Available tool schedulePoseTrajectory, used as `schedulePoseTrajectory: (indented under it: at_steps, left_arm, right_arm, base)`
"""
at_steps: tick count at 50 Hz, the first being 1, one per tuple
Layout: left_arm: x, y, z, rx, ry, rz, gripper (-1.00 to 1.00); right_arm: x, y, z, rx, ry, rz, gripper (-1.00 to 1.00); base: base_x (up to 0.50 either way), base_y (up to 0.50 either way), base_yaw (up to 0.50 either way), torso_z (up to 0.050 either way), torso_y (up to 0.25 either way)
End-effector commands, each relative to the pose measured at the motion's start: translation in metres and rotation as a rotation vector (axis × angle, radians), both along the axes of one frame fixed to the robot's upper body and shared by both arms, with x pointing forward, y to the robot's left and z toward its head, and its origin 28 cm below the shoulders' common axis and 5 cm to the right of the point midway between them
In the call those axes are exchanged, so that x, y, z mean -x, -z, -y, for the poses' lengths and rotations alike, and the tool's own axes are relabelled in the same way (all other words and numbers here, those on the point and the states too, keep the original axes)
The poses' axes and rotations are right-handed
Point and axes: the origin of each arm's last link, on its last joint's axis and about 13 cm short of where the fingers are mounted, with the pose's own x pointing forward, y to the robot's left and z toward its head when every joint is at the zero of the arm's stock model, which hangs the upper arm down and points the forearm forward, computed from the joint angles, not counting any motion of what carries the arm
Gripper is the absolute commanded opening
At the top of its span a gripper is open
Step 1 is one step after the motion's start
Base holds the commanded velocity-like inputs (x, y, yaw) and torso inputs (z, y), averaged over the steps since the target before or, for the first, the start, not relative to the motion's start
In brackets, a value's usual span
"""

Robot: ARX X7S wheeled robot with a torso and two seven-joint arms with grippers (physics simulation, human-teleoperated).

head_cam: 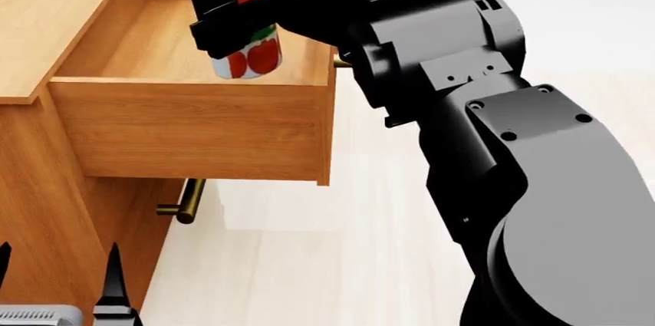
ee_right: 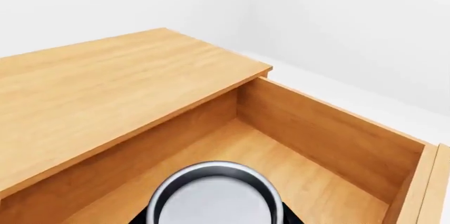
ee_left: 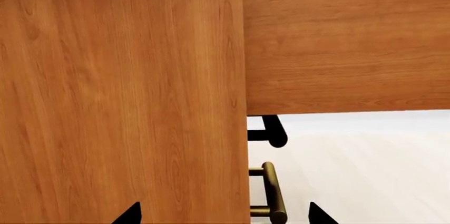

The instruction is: Put the ketchup in the top drawer of the cabinet.

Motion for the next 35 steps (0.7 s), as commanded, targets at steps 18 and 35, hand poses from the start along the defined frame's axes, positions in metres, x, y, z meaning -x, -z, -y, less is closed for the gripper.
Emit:
schedulePoseTrajectory:
  at_steps: [18,35]
  left_arm:
    - [-0.001,0.001,0.000,-0.004,-0.006,-0.002,1.00]
    - [-0.002,0.002,0.000,-0.002,-0.005,-0.005,1.00]
  right_arm:
    - [-0.001,-0.001,0.001,0.022,0.003,0.025,1.00]
    - [-0.003,0.009,0.002,0.034,0.018,0.029,1.00]
  base:
    - [0.00,0.00,0.00,0.000,0.001]
    - [0.00,0.00,0.00,0.000,0.000]
